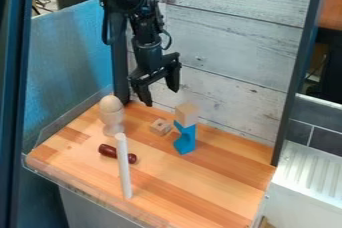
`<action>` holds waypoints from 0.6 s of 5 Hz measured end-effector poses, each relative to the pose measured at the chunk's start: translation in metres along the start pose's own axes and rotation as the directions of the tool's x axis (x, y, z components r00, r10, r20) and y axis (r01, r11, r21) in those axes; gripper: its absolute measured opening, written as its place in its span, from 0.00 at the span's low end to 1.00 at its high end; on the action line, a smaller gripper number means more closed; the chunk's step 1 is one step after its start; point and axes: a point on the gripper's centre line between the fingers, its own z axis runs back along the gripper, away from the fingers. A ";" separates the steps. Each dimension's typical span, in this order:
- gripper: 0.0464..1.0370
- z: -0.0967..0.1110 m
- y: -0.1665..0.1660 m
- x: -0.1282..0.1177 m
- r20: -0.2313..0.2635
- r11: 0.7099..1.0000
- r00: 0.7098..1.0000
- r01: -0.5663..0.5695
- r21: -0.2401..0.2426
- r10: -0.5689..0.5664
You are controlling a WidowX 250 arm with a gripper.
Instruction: Put the cube on top of the arch
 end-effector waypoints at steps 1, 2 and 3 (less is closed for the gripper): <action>0.96 -0.019 0.000 0.007 0.092 0.999 0.995 -0.047 0.019 0.046; 0.96 -0.035 -0.011 -0.001 0.170 0.998 0.984 -0.061 0.035 0.054; 0.96 -0.051 -0.010 -0.003 0.184 0.991 0.978 -0.113 0.071 0.098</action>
